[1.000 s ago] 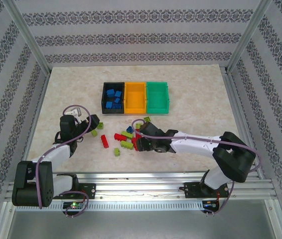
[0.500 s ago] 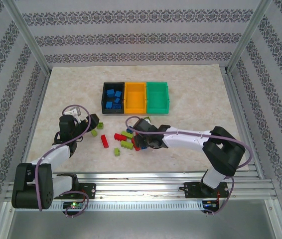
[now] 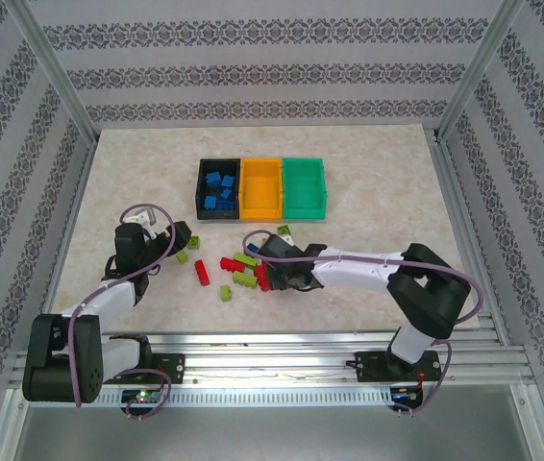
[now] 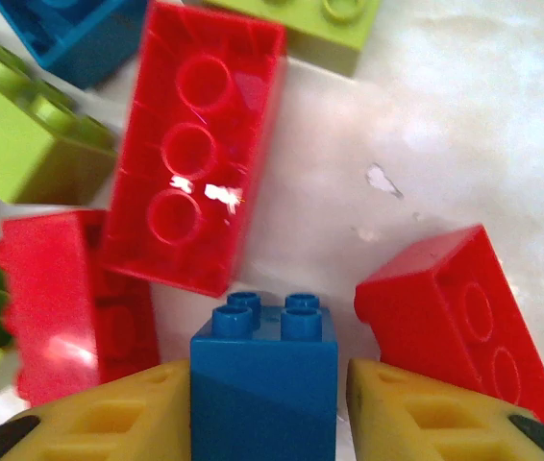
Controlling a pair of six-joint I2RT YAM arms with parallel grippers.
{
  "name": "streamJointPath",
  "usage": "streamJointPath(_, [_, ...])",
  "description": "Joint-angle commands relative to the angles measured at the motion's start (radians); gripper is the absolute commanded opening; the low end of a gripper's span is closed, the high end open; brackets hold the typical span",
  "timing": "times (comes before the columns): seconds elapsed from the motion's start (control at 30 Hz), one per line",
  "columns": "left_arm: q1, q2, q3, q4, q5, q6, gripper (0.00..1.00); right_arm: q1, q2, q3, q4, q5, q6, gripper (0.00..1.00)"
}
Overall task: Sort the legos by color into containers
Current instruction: Pick up the lego from the bottom-center of the table.
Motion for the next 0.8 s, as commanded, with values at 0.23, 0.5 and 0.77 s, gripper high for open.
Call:
streamJointPath(0.23, [0.015,-0.010,-0.019,0.045,-0.015,0.007,0.79,0.013,0.013,0.016,-0.014,-0.010,-0.011,0.39])
streamJointPath(0.5, [0.015,0.001,-0.015,0.045,-0.007,0.009,0.79,0.021,0.066,0.046,0.005,-0.025,-0.024,0.45])
streamJointPath(0.77, [0.015,0.003,-0.010,0.047,0.001,0.003,0.79,0.022,0.086,0.061,0.002,-0.036,-0.020,0.34])
